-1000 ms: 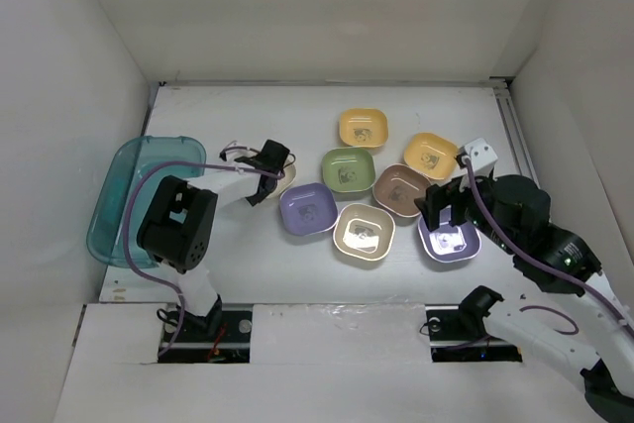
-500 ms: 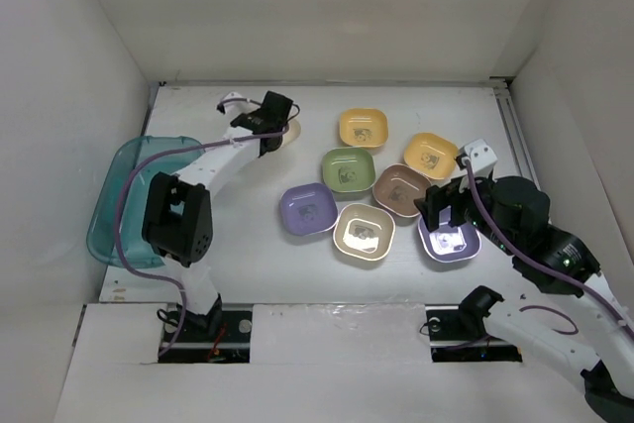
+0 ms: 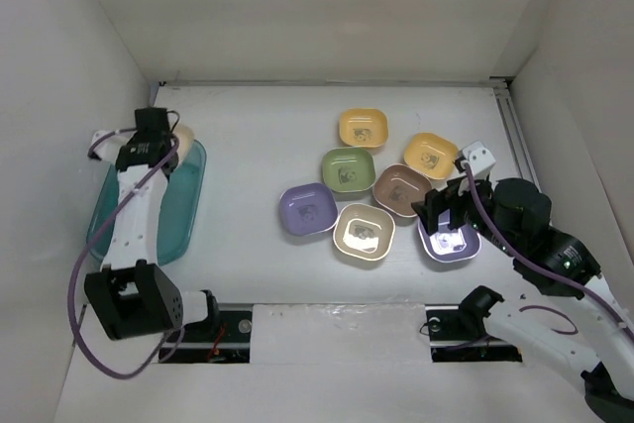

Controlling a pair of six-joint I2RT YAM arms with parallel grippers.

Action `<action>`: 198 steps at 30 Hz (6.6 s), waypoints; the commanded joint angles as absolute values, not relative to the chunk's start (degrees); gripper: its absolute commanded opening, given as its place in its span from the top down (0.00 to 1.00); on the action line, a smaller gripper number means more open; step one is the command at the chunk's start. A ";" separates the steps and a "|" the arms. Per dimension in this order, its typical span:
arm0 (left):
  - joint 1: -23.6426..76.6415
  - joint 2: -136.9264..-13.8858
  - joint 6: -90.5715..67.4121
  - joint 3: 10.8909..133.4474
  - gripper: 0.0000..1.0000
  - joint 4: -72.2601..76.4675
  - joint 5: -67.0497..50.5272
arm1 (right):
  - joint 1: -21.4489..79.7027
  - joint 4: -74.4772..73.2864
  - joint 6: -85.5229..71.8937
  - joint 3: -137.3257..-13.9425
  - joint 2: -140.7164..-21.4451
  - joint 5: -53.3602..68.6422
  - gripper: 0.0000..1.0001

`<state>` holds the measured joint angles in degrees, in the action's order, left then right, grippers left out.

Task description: Place the plates into the plastic bin on the countertop

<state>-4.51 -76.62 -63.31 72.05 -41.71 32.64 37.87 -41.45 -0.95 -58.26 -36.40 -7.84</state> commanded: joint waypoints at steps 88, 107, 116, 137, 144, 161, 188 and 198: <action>36.21 -74.45 -70.50 56.50 1.00 -48.42 42.79 | 38.58 -36.83 -2.46 -62.49 -35.33 -10.37 0.00; -12.39 -74.96 -59.59 61.96 1.00 -25.94 22.76 | 38.58 -31.64 -0.79 -58.89 -38.23 -7.21 0.00; -12.39 -81.48 -64.34 61.96 1.00 -24.52 23.90 | 38.58 -31.64 -0.79 -57.83 -37.18 -6.59 0.00; 14.99 -78.12 -51.60 67.76 0.01 -20.66 24.87 | 38.58 -32.25 -1.93 -58.88 -37.18 -10.36 0.00; 29.09 -91.39 -39.30 72.33 0.01 -11.97 13.29 | 38.58 -34.19 -3.25 -60.56 -35.43 -14.50 0.00; 33.49 -113.12 -36.12 84.02 0.14 -11.86 9.57 | 38.06 -37.00 -3.78 -60.56 -34.37 -15.21 0.00; 17.86 -89.25 -49.21 74.36 1.00 -27.77 28.66 | 38.06 -35.33 -3.25 -60.56 -34.89 -14.15 0.00; -9.38 -75.50 -53.53 65.93 1.00 -27.43 21.90 | 38.06 -34.28 -2.72 -60.03 -35.42 -11.70 0.00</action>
